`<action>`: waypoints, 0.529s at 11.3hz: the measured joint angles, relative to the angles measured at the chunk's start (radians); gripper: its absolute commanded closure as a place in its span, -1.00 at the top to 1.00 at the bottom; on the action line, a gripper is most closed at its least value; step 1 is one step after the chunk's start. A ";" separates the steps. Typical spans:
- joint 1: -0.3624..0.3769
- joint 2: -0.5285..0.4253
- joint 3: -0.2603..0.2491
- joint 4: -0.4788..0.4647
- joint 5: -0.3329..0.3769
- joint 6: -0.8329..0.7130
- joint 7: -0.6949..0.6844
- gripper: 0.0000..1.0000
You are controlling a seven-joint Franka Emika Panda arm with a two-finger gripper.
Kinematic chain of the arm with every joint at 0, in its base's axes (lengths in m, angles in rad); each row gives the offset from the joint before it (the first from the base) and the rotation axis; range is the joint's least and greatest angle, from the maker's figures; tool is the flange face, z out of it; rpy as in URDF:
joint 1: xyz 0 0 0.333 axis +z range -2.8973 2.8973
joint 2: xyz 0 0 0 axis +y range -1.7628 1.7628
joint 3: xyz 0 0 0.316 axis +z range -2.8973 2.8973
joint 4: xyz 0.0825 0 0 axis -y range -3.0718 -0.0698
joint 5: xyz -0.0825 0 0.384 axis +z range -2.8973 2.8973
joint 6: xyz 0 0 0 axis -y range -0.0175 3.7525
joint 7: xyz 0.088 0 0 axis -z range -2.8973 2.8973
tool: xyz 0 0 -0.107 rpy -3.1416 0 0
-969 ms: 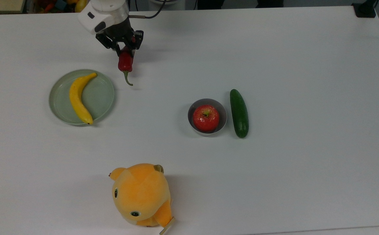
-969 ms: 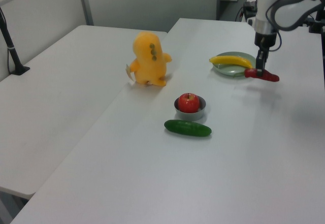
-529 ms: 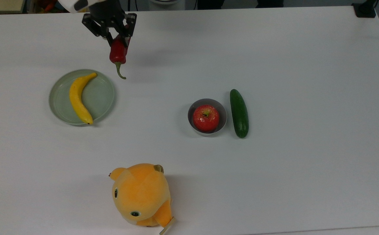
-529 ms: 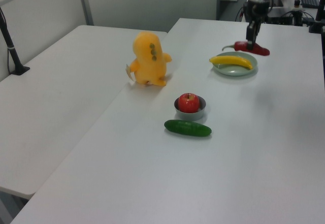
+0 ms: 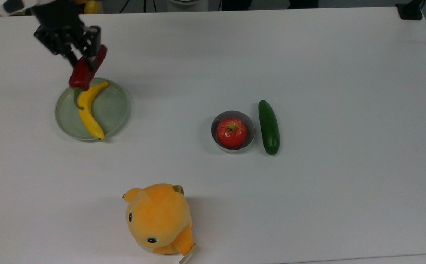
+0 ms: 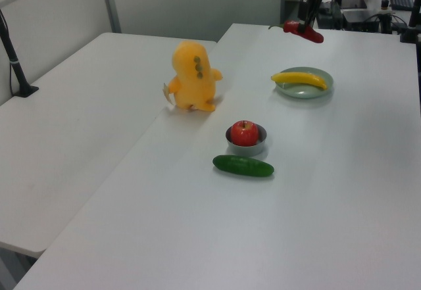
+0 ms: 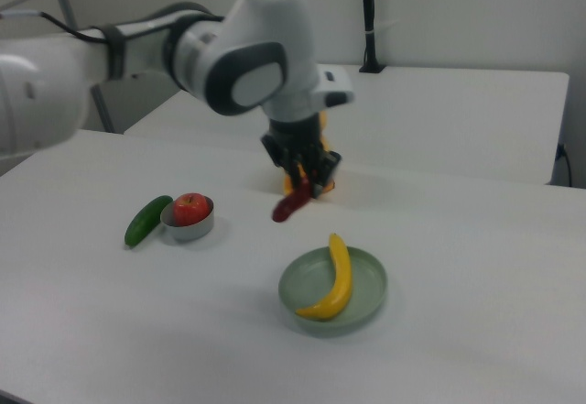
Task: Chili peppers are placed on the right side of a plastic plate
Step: 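Carry the chili pepper past the plate rim to the banana's stem side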
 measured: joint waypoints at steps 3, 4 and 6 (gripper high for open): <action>-0.080 0.200 0.001 0.143 0.001 -0.001 -0.127 -0.58; -0.110 0.235 0.001 0.169 0.001 -0.001 -0.209 -0.75; -0.166 0.275 0.000 0.187 0.001 0.032 -0.356 -0.76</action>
